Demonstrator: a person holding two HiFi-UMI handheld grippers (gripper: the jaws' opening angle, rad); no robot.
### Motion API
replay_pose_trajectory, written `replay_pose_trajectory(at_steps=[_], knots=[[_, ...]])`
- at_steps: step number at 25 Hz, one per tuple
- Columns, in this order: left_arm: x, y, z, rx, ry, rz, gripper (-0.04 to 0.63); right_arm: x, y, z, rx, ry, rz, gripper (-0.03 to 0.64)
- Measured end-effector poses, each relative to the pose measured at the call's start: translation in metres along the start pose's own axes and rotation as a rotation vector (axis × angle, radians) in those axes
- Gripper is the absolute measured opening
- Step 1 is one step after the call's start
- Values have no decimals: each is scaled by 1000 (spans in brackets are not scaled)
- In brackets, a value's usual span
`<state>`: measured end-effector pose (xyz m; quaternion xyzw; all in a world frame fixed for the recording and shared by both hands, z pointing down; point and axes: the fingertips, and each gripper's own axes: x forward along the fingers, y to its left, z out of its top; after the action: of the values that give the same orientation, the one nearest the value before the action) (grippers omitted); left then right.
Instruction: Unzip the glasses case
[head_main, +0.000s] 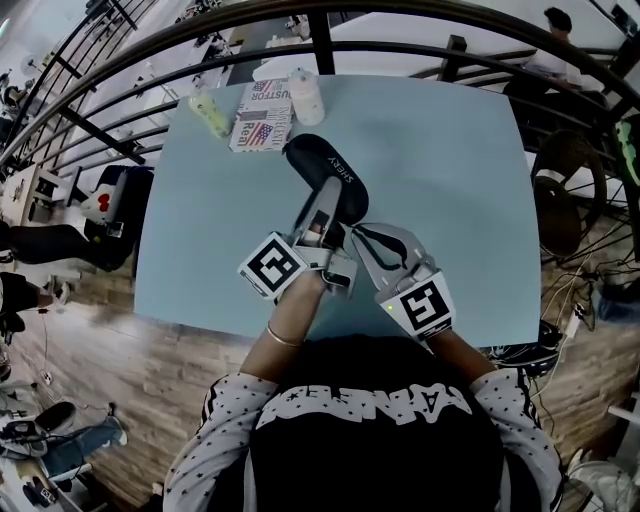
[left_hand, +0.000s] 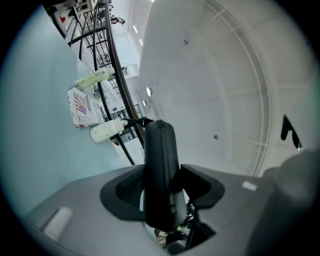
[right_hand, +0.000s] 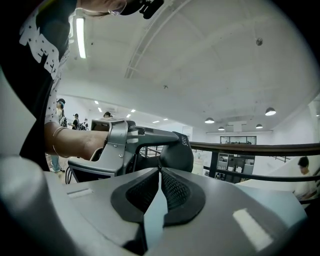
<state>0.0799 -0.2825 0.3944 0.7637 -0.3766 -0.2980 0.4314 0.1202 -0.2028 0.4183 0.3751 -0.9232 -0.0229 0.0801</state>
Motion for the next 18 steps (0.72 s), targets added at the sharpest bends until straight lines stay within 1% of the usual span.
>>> replay_pose_trajectory(at_steps=[3,6,9,11,14,18], knots=[[0,-1,-2,10,4,3,0,-3,-2,1,-16,2,-10,4],[0,-5,-4,39,15,-7,0,-5,0,0,-81,17,-6,2],[0,-6,-7,95,45,0,0,-5,4,3,-140,17,8,3],[0,-8,-7,146,64,8,0,-5,5,4,-185,27,19,8],[2,-12,-10,220,95,8,0,-5,6,3,-229,34,27,49],[3,-15,-13,245,109,7,0,-5,8,0,-257,43,36,49]])
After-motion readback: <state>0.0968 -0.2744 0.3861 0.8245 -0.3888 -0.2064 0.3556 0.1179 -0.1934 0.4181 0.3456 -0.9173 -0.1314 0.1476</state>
